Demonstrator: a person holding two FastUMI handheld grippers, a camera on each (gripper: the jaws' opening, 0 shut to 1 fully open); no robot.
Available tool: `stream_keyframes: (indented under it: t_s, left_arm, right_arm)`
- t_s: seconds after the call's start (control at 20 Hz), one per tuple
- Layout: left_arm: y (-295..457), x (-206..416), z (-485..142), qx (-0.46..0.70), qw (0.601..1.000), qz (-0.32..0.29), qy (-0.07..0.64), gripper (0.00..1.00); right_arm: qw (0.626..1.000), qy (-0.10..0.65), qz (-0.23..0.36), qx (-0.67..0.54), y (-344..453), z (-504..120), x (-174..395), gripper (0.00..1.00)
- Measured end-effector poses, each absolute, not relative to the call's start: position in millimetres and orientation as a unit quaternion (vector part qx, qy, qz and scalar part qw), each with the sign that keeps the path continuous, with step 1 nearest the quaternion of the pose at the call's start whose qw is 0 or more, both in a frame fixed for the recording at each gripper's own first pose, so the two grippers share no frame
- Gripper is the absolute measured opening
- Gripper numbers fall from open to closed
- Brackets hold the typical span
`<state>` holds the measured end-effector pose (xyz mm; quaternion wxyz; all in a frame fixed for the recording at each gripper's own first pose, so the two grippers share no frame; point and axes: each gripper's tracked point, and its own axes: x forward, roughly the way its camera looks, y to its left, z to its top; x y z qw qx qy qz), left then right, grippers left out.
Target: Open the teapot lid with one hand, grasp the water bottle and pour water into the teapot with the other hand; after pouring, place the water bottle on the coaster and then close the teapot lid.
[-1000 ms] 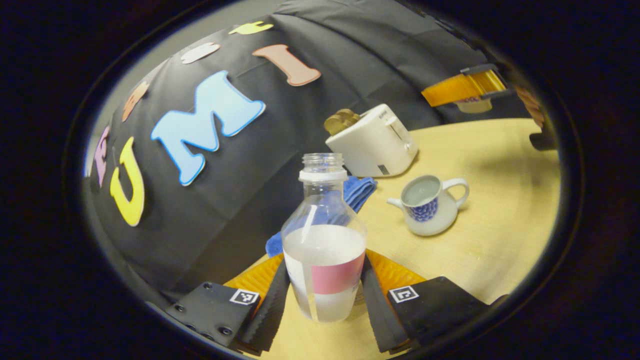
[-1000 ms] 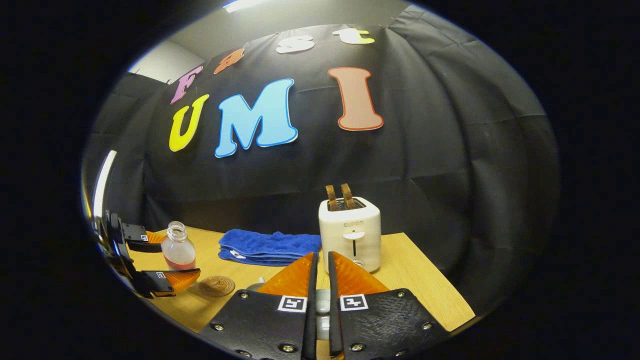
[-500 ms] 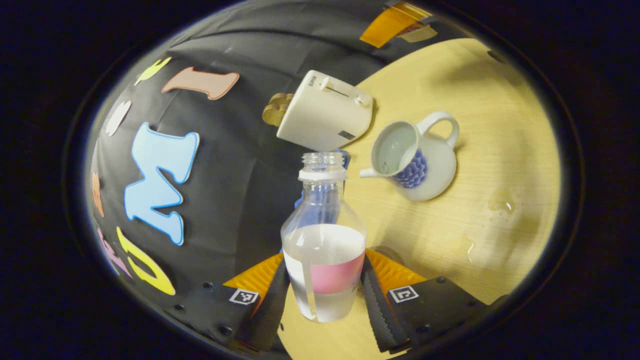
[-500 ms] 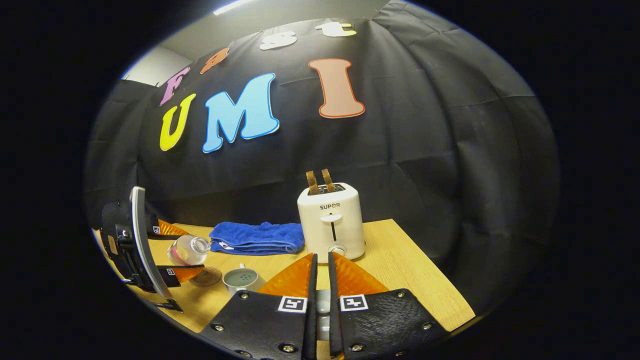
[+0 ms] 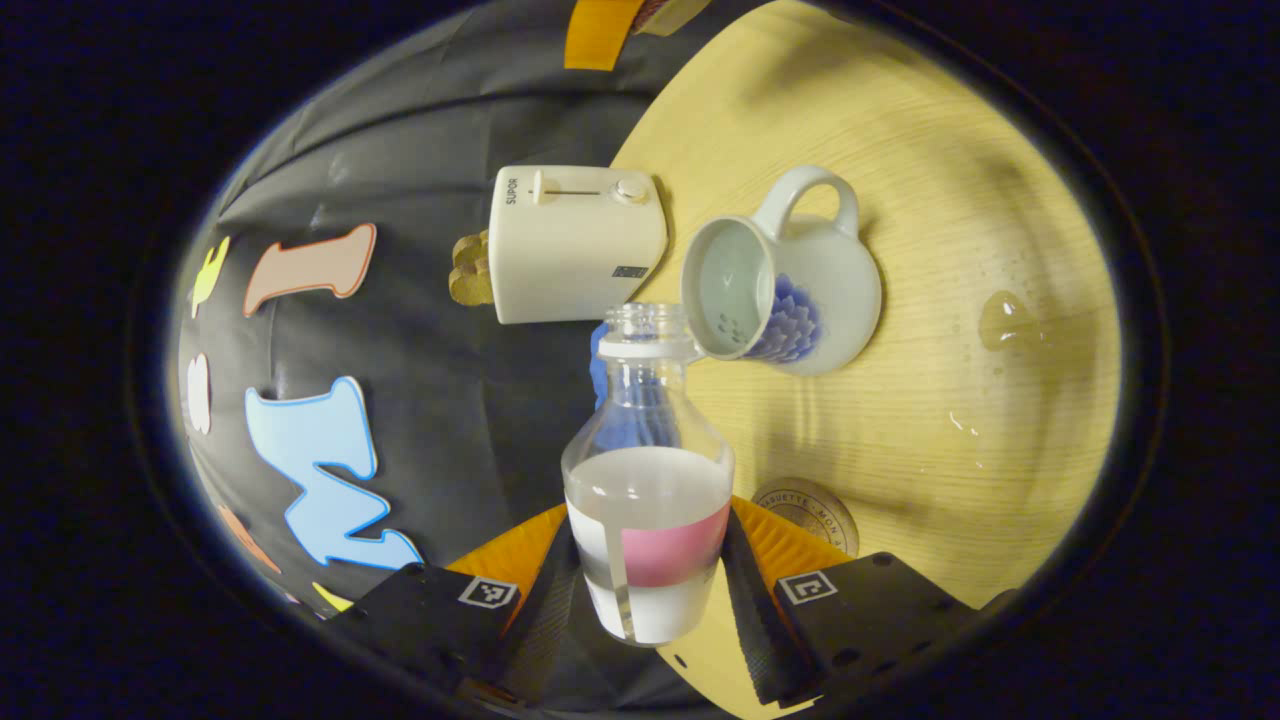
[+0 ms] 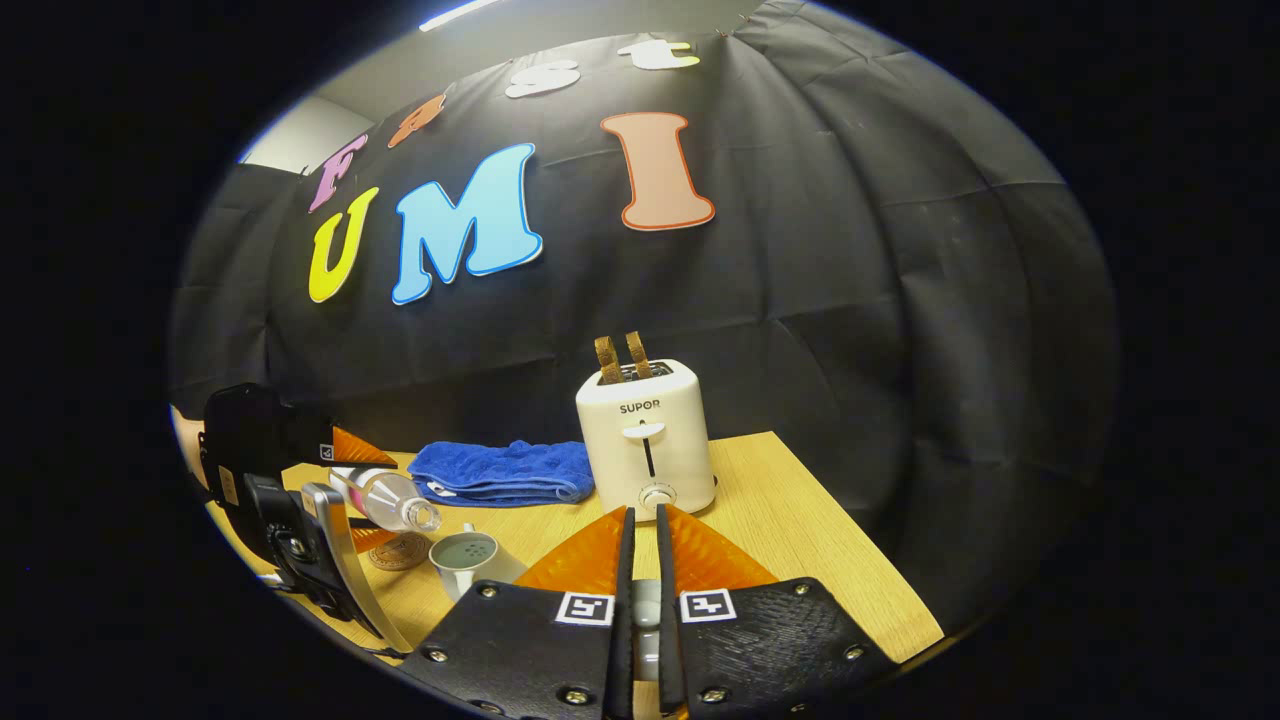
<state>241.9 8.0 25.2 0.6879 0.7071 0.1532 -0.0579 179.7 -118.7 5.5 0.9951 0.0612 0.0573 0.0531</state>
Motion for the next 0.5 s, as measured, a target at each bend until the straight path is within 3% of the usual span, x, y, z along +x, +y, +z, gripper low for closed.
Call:
stream_keyframes:
  t_s: [0.5]
  left_arm:
    - [4.4, 239.7, 42.4, 0.795, 0.578, -0.058, 0.175, 0.85]
  right_arm:
    - [0.994, 0.057, 0.058, 0.066, -118.1, 8.3, 177.9, 0.10]
